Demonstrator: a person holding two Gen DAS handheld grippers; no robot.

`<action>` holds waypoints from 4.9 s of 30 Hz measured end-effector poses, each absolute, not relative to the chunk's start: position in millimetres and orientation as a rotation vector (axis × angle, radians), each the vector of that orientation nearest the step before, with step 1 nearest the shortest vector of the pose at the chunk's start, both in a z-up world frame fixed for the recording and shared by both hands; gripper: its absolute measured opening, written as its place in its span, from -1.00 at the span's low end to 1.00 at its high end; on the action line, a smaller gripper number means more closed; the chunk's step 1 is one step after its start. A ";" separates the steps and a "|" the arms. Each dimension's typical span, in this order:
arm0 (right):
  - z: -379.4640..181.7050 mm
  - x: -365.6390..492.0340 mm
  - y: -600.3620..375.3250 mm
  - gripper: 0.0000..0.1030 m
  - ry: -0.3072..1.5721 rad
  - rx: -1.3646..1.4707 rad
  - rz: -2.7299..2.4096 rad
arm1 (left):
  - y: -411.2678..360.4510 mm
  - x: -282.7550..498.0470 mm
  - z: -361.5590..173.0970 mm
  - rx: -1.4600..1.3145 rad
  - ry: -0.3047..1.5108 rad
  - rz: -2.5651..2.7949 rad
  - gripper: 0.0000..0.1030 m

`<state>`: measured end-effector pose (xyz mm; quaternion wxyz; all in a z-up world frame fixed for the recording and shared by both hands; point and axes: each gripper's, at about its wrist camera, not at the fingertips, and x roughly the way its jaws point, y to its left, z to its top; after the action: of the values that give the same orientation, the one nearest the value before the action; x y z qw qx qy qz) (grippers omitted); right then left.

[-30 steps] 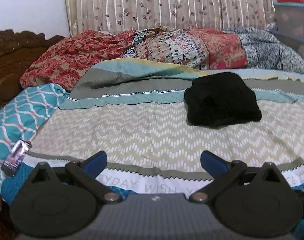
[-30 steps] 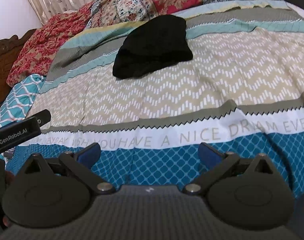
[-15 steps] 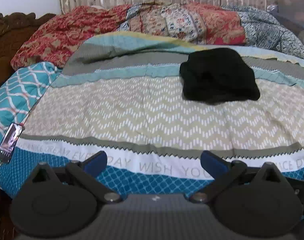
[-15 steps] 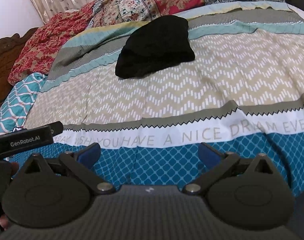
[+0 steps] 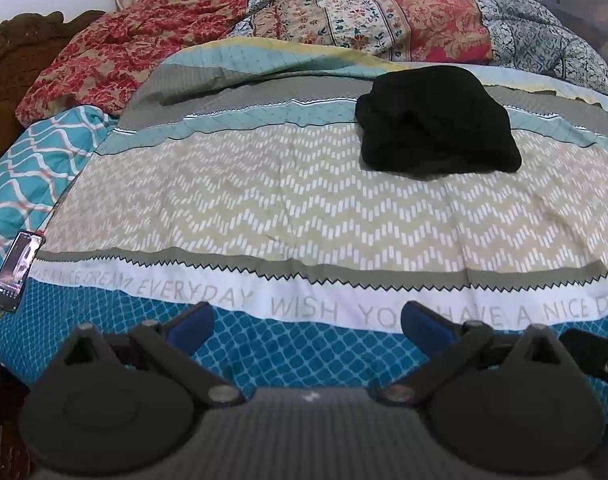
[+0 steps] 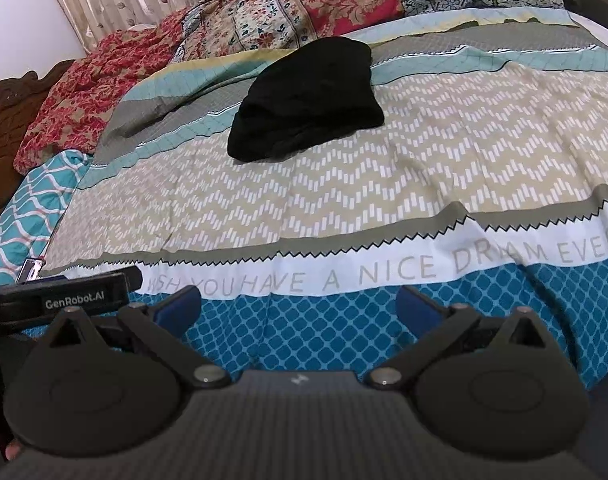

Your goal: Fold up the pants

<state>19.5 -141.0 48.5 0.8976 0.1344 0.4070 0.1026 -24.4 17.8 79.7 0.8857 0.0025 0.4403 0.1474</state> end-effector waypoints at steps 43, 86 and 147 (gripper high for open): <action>52.5 17.8 -144.7 1.00 0.775 0.272 0.131 | 19.3 -22.0 66.1 -0.003 0.973 0.306 1.00; 45.9 17.4 -142.4 1.00 0.804 0.279 0.133 | 29.2 -22.5 56.2 -0.075 1.023 0.305 1.00; 47.7 18.3 -140.9 1.00 0.797 0.270 0.129 | 17.6 -44.7 99.2 -0.029 0.722 0.301 1.00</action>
<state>18.3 -140.9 47.7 0.9109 0.1309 0.3864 0.0625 -44.7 17.6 99.2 0.9244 -0.0142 0.3519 0.1465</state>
